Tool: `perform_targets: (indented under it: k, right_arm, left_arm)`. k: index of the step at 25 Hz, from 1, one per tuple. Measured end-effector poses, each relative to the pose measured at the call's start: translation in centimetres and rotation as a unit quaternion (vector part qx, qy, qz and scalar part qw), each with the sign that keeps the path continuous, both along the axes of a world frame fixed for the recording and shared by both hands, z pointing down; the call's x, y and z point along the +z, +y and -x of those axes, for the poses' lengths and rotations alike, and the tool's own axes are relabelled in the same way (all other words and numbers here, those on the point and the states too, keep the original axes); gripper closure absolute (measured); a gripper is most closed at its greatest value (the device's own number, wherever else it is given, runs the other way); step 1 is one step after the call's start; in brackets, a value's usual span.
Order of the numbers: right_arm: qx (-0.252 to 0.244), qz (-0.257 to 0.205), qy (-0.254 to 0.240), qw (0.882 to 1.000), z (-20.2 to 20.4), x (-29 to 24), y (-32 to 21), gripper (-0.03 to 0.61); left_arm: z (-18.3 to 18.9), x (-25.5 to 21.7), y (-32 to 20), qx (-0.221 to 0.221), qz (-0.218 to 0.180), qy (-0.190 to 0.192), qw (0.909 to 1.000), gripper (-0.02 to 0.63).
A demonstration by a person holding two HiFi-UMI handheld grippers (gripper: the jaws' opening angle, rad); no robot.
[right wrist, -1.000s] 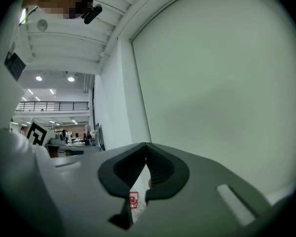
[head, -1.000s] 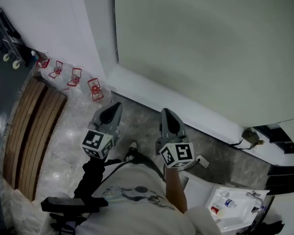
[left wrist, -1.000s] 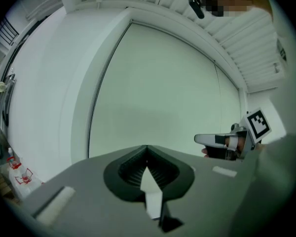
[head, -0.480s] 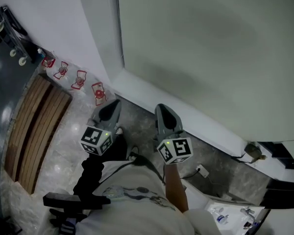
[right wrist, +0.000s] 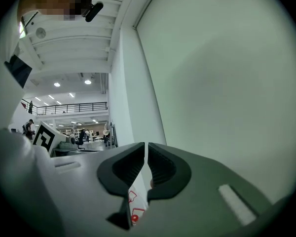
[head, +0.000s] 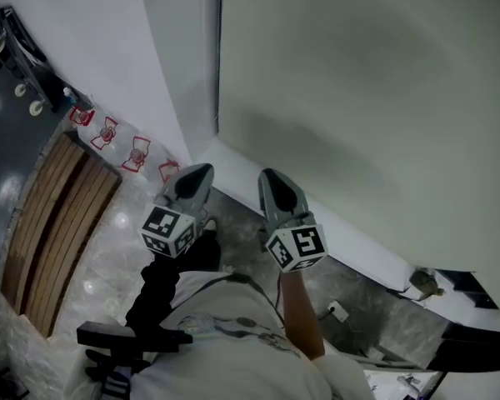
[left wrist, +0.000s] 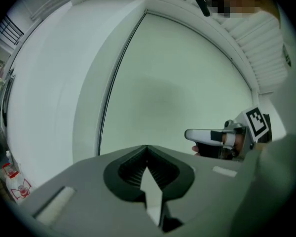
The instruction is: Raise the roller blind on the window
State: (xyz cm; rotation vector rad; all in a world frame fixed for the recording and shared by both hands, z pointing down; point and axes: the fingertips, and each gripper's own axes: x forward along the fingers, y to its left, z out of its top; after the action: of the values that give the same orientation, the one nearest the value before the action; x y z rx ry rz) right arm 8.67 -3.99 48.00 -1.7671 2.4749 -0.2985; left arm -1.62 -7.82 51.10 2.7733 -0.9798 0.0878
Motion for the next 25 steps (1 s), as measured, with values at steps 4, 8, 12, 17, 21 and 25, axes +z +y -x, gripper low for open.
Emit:
perform_targets:
  k: [4,8,12,17,21,25]
  right_arm:
    - [-0.03,-0.012,0.019,0.999,1.6,-1.5,-6.8,0.549]
    - [-0.056,-0.02,0.032,0.998,4.1,-1.9,-16.1,0.545]
    - [-0.092,-0.032,0.055,0.994,4.6,-4.4,-21.4,0.523]
    - [-0.12,-0.058,0.089,0.987,4.6,-9.3,-27.9,0.483]
    - [-0.15,-0.072,0.102,0.981,5.4,-12.6,-32.1,0.471]
    - [-0.188,-0.071,0.125,0.972,7.5,-14.3,-35.0,0.465]
  left_arm:
    - [0.7,-0.2,-4.3,0.009,0.001,0.0,1.0,0.617]
    - [2.7,1.2,-9.9,0.015,0.012,0.002,0.9998,0.617]
    - [2.3,1.1,-10.6,0.025,0.019,0.004,0.9995,0.617]
    - [1.7,1.2,-11.1,0.035,0.025,0.004,0.999,0.617]
    - [1.8,1.4,-11.3,0.033,0.031,0.0,0.999,0.617]
    - [2.0,1.3,-11.7,0.032,0.03,-0.003,0.999,0.617]
